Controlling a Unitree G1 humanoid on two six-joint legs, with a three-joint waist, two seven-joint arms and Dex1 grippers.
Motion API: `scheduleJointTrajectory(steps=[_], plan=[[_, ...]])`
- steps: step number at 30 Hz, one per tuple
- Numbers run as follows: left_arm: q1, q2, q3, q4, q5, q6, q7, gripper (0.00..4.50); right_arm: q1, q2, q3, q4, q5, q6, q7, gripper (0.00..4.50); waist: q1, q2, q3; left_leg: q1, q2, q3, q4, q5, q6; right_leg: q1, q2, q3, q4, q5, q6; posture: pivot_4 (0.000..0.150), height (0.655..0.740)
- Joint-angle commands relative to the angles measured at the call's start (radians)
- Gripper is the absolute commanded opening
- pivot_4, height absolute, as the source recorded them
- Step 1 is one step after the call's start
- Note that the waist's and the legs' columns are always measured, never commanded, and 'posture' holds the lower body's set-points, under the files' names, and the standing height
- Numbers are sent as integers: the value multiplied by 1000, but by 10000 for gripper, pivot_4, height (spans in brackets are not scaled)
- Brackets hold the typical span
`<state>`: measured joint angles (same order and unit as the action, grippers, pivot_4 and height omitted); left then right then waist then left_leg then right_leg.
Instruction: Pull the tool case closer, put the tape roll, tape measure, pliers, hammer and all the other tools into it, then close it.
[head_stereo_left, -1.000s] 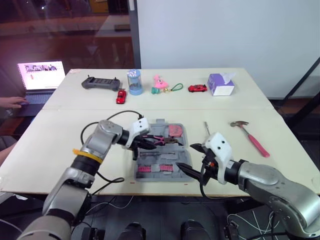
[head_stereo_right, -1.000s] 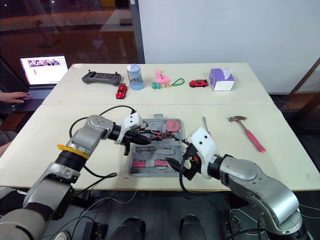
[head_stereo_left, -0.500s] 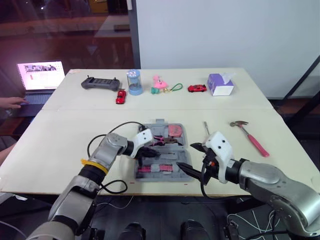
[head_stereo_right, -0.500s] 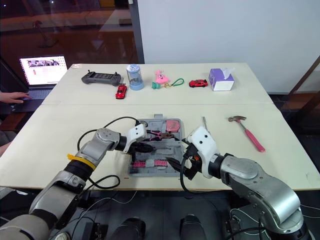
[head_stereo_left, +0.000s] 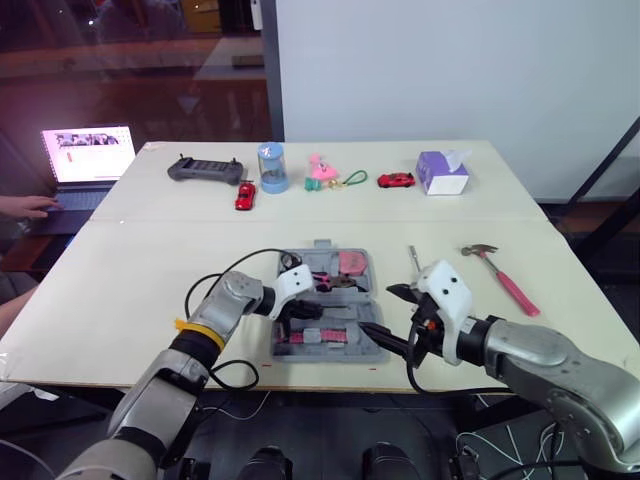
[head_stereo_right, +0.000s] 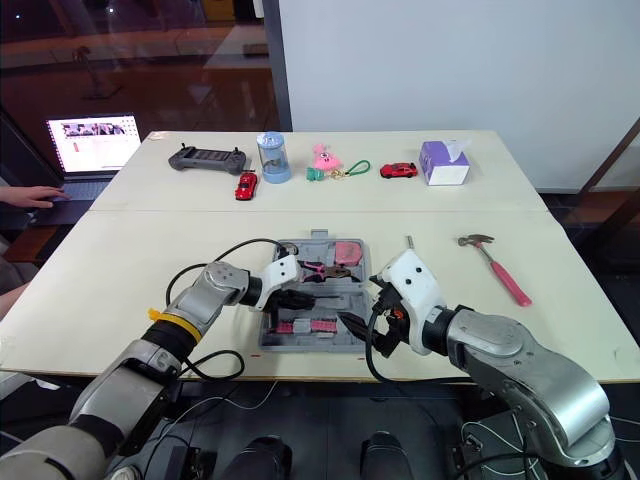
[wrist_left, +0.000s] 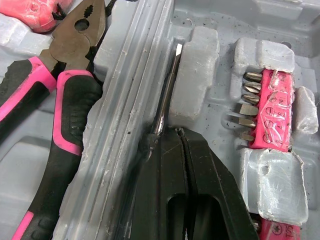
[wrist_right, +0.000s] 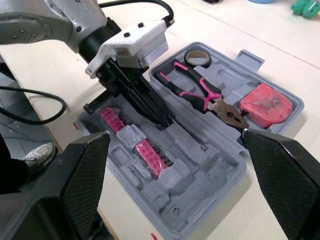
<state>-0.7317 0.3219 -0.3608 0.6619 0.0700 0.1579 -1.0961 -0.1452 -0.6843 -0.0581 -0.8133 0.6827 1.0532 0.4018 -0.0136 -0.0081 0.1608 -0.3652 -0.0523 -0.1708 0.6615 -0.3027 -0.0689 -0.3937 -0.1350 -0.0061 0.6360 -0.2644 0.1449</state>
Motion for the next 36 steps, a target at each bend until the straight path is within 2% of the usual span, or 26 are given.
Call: scheduleJointTrajectory(steps=[1,3,9,13,18,21,23,28,36], plan=[[-16,64,34,-94,-17,84,-40,124,6,-23,-60,-24,10,-21,16,45000,-5,0,0,0,0,0,0,0,0,0,0,0,0,0,0,1500,7400],[-17,88,50,-165,-40,129,-60,124,15,-35,-80,-12,6,-30,26,45000,-7,0,0,-2,0,0,0,0,0,-3,1,0,0,0,0,1500,7400],[39,279,205,-543,-209,412,-138,124,78,-117,-228,108,-46,-104,88,45000,-5,0,1,-8,0,0,1,0,0,-8,0,0,0,0,0,1500,7400],[250,406,425,-678,-318,356,-130,124,117,-172,-286,223,-121,-165,111,45000,-16,2,1,-6,0,1,-1,-1,1,-8,1,3,0,0,0,1500,7400],[569,545,638,-651,-327,106,-160,124,194,-183,-366,285,-145,-216,165,45000,-19,2,1,-7,1,1,-3,-1,1,-11,1,3,0,0,0,1500,7400],[722,583,771,-564,-345,-3,-166,8742,239,-194,-386,340,-190,-267,189,45000,-2,2,2,-7,1,2,-3,-1,1,-10,0,3,-2,0,-1,1500,7400],[776,584,853,-507,-370,-49,-149,17530,249,-201,-401,392,-221,-305,198,45000,4,3,2,-7,1,3,-3,-1,1,-10,0,3,-2,0,-1,1500,7400],[850,584,927,-446,-387,-127,-132,44651,285,-228,-422,463,-257,-367,254,45000,3,2,2,-7,1,3,-3,-1,1,-9,0,3,-3,0,0,1500,7400],[929,560,919,-482,-415,-138,-121,44897,322,-224,-424,477,-283,-395,290,45000,-5,3,2,-5,2,4,-7,-1,1,-9,1,4,-3,0,-1,1500,7400]])
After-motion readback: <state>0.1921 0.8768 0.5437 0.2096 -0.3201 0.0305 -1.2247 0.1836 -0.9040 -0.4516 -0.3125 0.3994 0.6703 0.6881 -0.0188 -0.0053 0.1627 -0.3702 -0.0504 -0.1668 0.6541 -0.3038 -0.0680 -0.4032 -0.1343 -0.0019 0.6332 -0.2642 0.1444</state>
